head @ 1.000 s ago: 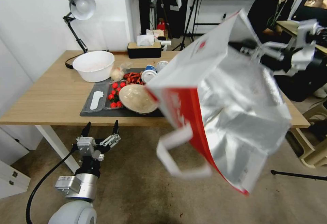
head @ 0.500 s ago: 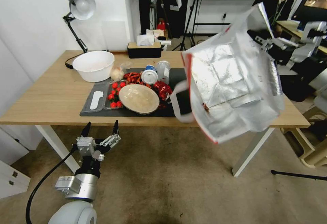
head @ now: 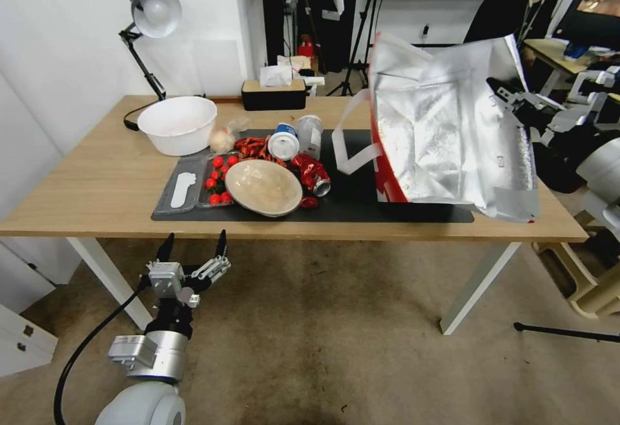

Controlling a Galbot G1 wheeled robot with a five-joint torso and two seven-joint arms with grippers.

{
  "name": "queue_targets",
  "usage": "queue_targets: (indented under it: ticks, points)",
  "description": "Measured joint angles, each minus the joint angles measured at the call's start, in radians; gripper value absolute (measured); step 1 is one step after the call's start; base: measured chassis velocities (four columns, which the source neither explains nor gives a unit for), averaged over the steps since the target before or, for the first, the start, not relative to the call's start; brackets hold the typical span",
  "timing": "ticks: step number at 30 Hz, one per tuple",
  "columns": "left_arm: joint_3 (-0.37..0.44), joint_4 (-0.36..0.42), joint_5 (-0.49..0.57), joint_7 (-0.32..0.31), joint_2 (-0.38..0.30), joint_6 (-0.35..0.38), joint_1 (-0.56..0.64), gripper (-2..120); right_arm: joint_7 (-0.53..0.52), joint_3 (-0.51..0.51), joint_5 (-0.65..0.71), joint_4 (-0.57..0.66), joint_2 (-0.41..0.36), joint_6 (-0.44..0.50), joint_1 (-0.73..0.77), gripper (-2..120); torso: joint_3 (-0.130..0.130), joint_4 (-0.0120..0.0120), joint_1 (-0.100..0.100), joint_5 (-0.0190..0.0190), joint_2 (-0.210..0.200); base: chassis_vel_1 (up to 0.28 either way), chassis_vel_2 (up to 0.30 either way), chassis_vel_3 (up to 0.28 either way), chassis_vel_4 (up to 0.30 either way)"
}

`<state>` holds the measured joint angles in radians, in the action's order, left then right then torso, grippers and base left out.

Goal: Pick up the food delivery bag from the floor and place it on the table.

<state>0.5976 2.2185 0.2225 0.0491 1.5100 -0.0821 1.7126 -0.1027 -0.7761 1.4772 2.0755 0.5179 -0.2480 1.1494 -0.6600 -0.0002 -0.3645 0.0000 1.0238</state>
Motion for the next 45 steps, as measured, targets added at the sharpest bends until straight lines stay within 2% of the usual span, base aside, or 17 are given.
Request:
queue_targets:
  ticks: [21,23,24,25,27,28,29,36,37,44,45]
  points:
    - [0.000,-0.008,0.000,0.001,-0.002,-0.005,-0.004,100,-0.013,0.009,-0.034,-0.019,0.018,0.006,-0.010,2,0.000,0.0000,0.000,-0.0001,0.000,0.000,0.000,0.000,0.000]
    - [0.000,-0.009,0.000,0.002,-0.002,-0.007,-0.004,100,-0.015,0.009,-0.034,-0.020,0.018,0.007,-0.012,22,0.000,0.0001,0.000,-0.0001,0.000,0.000,0.000,0.000,0.000]
    - [0.000,-0.009,0.000,0.002,-0.002,-0.007,-0.004,100,-0.015,0.008,-0.034,-0.021,0.018,0.007,-0.012,22,0.000,0.0000,0.000,-0.0001,0.000,0.000,0.000,0.000,0.000]
    - [-0.001,-0.009,0.000,0.002,-0.002,-0.007,-0.004,100,-0.015,0.007,-0.034,-0.021,0.017,0.008,-0.012,30,0.000,0.0001,0.000,0.0000,0.000,0.000,0.000,0.000,0.000]
    - [-0.001,-0.009,0.000,0.003,-0.002,-0.008,-0.004,100,-0.015,0.006,-0.033,-0.022,0.017,0.008,-0.012,33,0.000,0.0000,0.000,0.0000,0.000,0.000,0.000,0.000,0.000]
    - [-0.001,-0.010,0.000,0.003,-0.002,-0.008,-0.004,100,-0.015,0.004,-0.032,-0.022,0.016,0.009,-0.013,41,0.000,0.0000,0.000,0.0000,0.000,0.000,0.000,0.000,0.000]
    - [-0.001,-0.010,0.000,0.003,-0.002,-0.008,-0.004,100,-0.015,0.004,-0.032,-0.022,0.016,0.009,-0.013,41,0.000,0.0000,0.000,0.0000,0.000,0.000,0.000,0.000,0.000]
    - [-0.001,-0.010,0.000,0.011,-0.001,-0.015,-0.001,100,-0.013,-0.016,-0.040,-0.020,0.015,0.024,-0.024,72,0.000,0.0000,0.000,0.0000,0.000,0.000,0.000,0.000,0.000]
    - [-0.001,-0.010,0.000,0.011,-0.001,-0.015,-0.001,100,-0.013,-0.016,-0.040,-0.020,0.015,0.024,-0.024,72,0.000,0.0000,0.000,0.0000,0.000,0.000,0.000,0.000,0.000]
    - [-0.001,-0.011,0.000,0.019,0.002,-0.021,-0.001,100,-0.008,-0.046,-0.091,-0.005,0.012,0.059,-0.036,98,0.000,0.0000,0.000,-0.0001,0.000,0.000,0.000,0.000,0.000]
    - [-0.001,-0.011,0.000,0.019,0.002,-0.021,-0.001,100,-0.008,-0.046,-0.091,-0.005,0.012,0.059,-0.036,98,0.000,0.0000,0.000,-0.0001,0.000,0.000,0.000,0.000,0.000]
